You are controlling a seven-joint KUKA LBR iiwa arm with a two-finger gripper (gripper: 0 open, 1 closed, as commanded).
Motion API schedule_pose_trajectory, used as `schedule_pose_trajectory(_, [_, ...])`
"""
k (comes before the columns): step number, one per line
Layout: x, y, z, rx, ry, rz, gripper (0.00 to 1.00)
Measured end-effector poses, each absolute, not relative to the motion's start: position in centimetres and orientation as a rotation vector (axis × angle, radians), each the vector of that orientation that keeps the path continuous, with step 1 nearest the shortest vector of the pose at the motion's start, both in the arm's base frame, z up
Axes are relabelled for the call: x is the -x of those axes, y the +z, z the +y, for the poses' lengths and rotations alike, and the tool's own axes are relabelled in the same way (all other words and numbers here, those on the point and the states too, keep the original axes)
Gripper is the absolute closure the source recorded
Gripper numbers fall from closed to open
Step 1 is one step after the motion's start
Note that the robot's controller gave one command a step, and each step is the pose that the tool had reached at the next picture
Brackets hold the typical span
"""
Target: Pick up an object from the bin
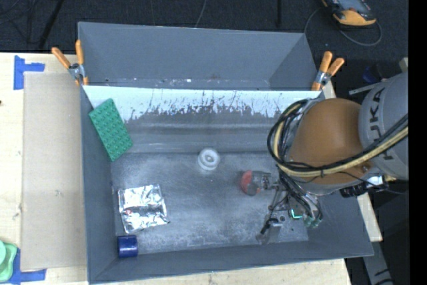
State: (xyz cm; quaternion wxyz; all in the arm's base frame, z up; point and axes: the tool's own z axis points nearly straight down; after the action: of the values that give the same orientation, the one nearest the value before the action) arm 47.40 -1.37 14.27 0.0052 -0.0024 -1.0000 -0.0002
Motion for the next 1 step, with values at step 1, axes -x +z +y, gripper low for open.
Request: schedule_pose_trajectory(1, [-56.36,8.02,-2.98,0.047,0.0,-3.143,0.0])
